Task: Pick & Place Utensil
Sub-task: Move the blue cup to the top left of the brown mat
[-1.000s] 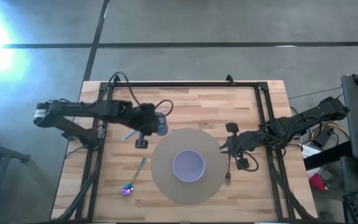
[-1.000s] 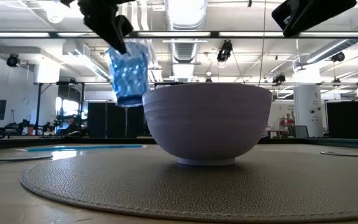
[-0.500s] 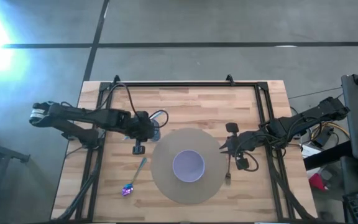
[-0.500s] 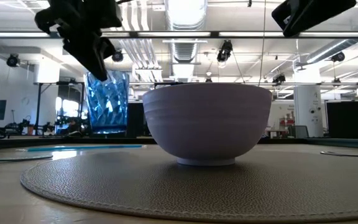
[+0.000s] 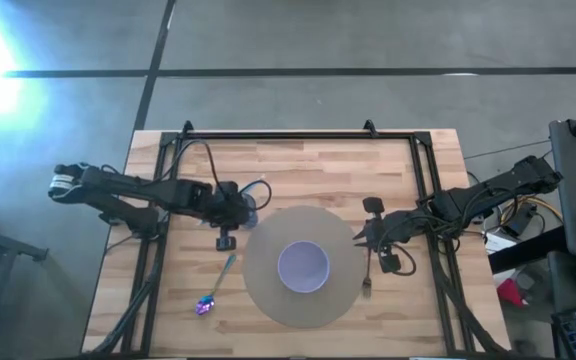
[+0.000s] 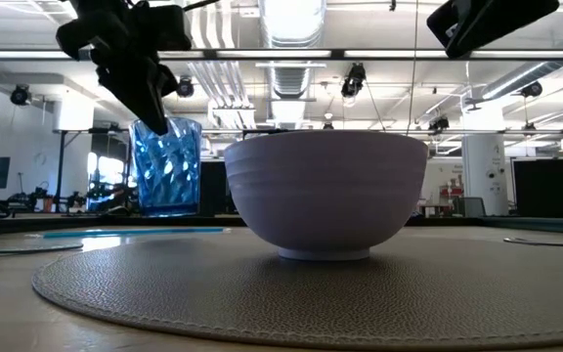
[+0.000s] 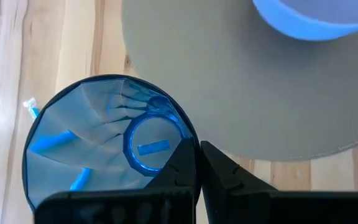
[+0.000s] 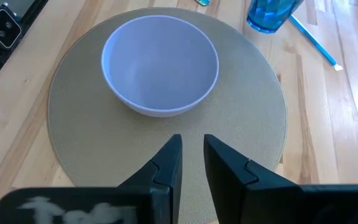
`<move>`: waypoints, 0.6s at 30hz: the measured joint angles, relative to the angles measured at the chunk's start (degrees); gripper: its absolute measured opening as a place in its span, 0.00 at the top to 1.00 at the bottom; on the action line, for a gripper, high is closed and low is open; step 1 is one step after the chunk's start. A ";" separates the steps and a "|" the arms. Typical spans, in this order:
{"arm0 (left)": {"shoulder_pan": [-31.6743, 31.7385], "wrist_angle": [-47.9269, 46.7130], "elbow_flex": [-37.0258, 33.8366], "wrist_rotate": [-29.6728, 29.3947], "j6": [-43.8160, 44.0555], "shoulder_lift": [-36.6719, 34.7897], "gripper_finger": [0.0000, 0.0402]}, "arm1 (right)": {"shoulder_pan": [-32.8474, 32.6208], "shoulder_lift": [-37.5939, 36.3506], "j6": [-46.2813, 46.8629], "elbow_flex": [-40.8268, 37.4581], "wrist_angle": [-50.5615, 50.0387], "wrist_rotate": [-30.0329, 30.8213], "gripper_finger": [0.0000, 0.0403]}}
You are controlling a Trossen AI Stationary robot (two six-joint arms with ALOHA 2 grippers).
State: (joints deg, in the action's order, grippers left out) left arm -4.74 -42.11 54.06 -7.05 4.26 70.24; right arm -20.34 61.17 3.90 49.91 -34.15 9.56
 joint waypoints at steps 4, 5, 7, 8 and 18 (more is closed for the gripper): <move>-0.74 0.42 0.00 -0.99 0.12 0.61 0.99 | 0.00 0.00 0.00 0.00 0.02 0.00 0.84; -0.71 0.16 0.00 -1.56 0.12 0.98 0.99 | 0.00 0.00 0.00 0.00 0.02 0.00 0.84; -0.63 -0.28 0.00 -2.22 0.10 1.79 0.99 | 0.00 0.00 0.31 0.00 0.07 0.00 0.83; -0.63 -0.32 0.00 -2.29 -0.08 2.23 0.99 | 0.00 0.00 0.44 0.00 0.07 -0.02 0.83; -0.67 0.15 0.00 -2.21 -2.48 5.46 0.99 | 0.00 0.00 0.99 0.00 0.26 -0.02 0.83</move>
State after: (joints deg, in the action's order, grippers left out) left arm -5.41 -41.95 54.06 -9.26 1.78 75.69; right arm -20.34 61.17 4.89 49.91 -33.89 9.54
